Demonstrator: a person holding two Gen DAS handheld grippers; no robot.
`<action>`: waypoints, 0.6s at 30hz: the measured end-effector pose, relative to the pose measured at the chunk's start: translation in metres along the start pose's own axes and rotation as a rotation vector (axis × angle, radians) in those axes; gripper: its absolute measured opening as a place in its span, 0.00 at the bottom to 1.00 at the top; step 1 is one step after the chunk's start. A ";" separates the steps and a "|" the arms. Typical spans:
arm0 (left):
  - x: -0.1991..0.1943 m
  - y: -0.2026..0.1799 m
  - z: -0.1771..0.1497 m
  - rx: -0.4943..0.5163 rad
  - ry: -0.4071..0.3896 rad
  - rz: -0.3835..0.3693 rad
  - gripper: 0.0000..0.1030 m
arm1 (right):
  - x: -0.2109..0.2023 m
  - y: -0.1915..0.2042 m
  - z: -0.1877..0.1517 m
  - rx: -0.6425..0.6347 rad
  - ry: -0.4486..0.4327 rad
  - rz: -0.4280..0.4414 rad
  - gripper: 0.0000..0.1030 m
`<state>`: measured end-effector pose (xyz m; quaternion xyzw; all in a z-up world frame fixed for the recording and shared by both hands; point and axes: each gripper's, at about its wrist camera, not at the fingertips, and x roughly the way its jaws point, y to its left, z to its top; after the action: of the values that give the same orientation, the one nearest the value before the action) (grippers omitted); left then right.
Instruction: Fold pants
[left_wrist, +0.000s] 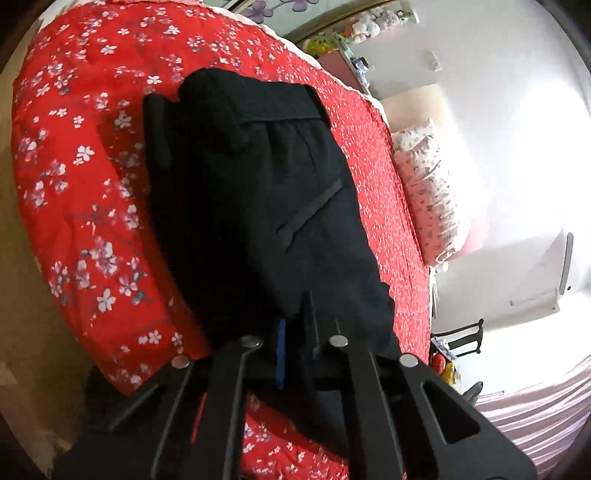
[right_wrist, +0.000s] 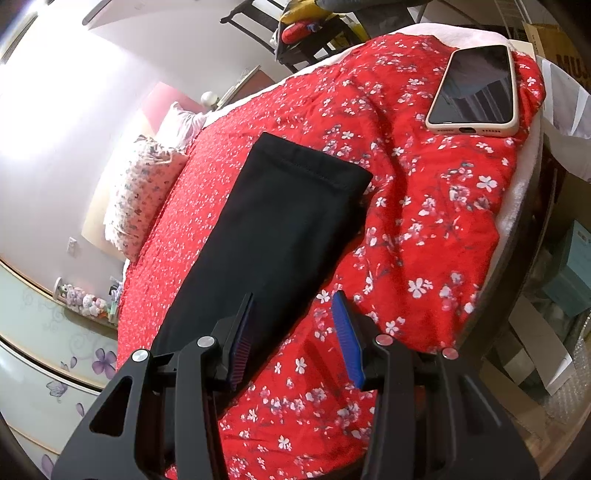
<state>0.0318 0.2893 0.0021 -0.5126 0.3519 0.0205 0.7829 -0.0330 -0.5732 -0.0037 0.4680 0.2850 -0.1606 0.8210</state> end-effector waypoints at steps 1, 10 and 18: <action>-0.001 -0.001 0.000 0.011 -0.012 0.003 0.06 | -0.001 -0.001 0.000 0.002 -0.002 0.002 0.43; -0.005 0.010 0.002 0.091 -0.105 0.073 0.09 | -0.019 -0.018 0.008 0.019 -0.053 0.014 0.43; -0.053 -0.018 -0.018 0.190 -0.299 0.089 0.63 | -0.020 -0.036 0.031 0.111 -0.103 -0.007 0.43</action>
<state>-0.0107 0.2838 0.0426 -0.4117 0.2543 0.0977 0.8696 -0.0577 -0.6186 -0.0039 0.5029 0.2349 -0.2026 0.8068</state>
